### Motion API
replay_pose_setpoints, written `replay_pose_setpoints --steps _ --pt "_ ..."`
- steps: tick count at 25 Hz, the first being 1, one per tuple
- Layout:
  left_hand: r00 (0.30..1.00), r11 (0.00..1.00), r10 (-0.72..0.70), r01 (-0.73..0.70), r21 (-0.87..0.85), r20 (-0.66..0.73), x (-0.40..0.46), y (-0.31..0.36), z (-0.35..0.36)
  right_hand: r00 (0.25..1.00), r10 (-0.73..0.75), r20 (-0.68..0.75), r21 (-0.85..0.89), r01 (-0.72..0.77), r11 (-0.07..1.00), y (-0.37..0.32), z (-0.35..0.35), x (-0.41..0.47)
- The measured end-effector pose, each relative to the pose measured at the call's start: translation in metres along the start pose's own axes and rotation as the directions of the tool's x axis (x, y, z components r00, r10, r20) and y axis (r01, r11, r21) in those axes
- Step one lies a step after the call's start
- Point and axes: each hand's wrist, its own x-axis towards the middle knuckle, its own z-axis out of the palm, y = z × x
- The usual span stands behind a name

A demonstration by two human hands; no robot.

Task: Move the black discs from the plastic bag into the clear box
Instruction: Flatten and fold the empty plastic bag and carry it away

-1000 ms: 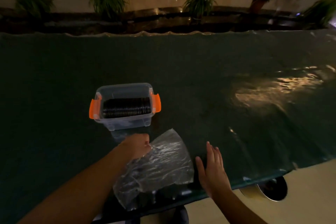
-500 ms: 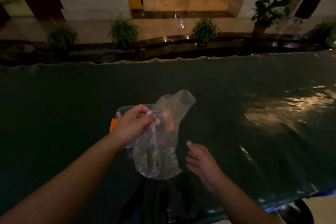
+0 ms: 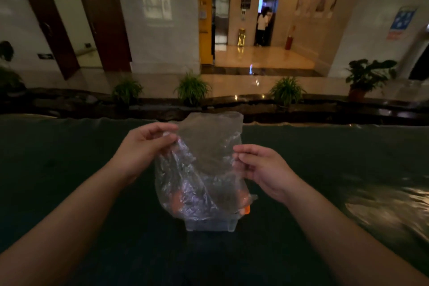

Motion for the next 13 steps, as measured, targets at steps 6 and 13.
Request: replay_pose_setpoints --steps 6,13 --pt "0.981 0.863 0.149 -0.19 0.467 0.125 -0.009 0.062 -0.04 0.975 -0.173 0.14 -0.504 0.221 0.835 -0.087 0.024 -0.021" --pt "0.966 0.527 0.162 -0.259 0.809 0.204 -0.011 0.11 -0.056 0.902 -0.309 0.302 -0.802 0.416 0.429 -0.153 0.029 -0.04"
